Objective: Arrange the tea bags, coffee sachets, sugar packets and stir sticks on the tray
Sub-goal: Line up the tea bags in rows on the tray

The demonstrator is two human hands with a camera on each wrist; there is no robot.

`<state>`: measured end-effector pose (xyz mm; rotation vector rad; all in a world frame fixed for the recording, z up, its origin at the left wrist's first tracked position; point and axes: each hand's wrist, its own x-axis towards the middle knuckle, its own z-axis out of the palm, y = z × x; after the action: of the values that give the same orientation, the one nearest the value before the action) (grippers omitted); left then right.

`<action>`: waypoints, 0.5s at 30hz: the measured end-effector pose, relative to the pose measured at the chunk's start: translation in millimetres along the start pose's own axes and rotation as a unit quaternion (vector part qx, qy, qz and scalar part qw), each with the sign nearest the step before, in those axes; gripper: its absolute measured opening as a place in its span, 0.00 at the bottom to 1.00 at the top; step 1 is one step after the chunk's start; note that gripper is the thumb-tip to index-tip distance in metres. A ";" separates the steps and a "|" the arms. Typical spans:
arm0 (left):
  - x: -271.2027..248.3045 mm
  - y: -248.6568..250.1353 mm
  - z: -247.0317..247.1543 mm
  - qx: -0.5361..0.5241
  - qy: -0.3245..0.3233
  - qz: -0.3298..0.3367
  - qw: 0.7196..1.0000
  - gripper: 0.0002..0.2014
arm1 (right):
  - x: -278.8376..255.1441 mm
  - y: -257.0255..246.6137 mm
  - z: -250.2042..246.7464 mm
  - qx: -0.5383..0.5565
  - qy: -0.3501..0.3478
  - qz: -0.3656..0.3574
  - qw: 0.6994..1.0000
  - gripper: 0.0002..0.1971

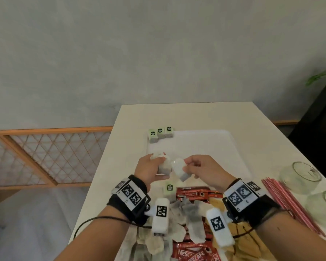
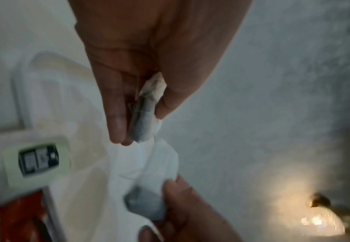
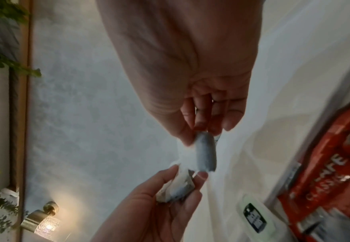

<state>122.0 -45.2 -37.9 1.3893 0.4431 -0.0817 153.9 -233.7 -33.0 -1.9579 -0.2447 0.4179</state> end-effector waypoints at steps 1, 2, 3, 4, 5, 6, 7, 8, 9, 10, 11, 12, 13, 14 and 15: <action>2.4 0.5 -4.1 0.023 0.006 0.017 1.000 0.09 | 5.2 -1.4 3.1 -0.009 0.031 -0.001 0.999 0.05; 4.4 1.3 -7.0 0.049 0.008 0.035 0.998 0.09 | 10.6 -2.8 6.5 -0.019 0.064 -0.004 0.998 0.04; 7.2 2.0 -8.2 0.072 0.008 0.050 0.996 0.09 | 16.5 -4.2 10.0 -0.038 0.095 -0.008 0.995 0.04; 11.2 2.2 -7.9 0.093 0.004 0.060 0.994 0.09 | 22.0 -6.3 13.3 -0.070 0.119 -0.016 0.990 0.03; 13.8 3.4 -6.1 0.108 0.001 0.070 0.992 0.09 | 25.9 -9.5 17.3 -0.106 0.134 -0.030 0.985 0.02; 15.6 5.0 -4.6 0.127 -0.002 0.083 0.988 0.08 | 29.7 -12.6 22.6 -0.135 0.141 -0.047 0.980 0.03; 20.9 6.5 -3.5 0.152 -0.004 0.103 0.983 0.09 | 35.1 -16.1 28.1 -0.156 0.145 -0.068 0.975 0.05; 23.0 7.6 -1.6 0.180 -0.004 0.122 0.976 0.11 | 36.3 -18.7 32.3 -0.167 0.142 -0.086 0.972 0.05; 27.9 8.1 -0.9 0.198 -0.007 0.134 0.971 0.13 | 39.1 -21.6 35.9 -0.176 0.137 -0.101 0.970 0.05; 31.9 8.5 -0.7 0.191 -0.011 0.138 0.972 0.12 | 41.1 -24.5 39.2 -0.179 0.130 -0.111 0.969 0.06; 35.6 9.3 -0.4 0.167 -0.010 0.134 0.977 0.11 | 43.3 -26.3 41.2 -0.179 0.126 -0.118 0.969 0.06; 40.4 8.9 -1.3 0.137 -0.008 0.124 0.983 0.11 | 45.4 -28.3 42.2 -0.180 0.123 -0.125 0.968 0.07; 45.2 8.1 -2.2 0.103 -0.011 0.111 0.988 0.12 | 47.6 -29.8 42.2 -0.181 0.122 -0.127 0.968 0.10; 47.9 9.1 -3.0 0.074 -0.024 0.097 0.992 0.14 | 50.5 -30.9 41.5 -0.178 0.121 -0.127 0.968 0.12; 50.7 9.2 -3.6 0.056 -0.041 0.090 0.994 0.15 | 53.9 -31.2 40.3 -0.168 0.119 -0.123 0.971 0.13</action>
<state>170.4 -29.8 -47.5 1.5241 0.2463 -0.0162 187.9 -167.9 -29.1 -2.2496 -0.4188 -0.0249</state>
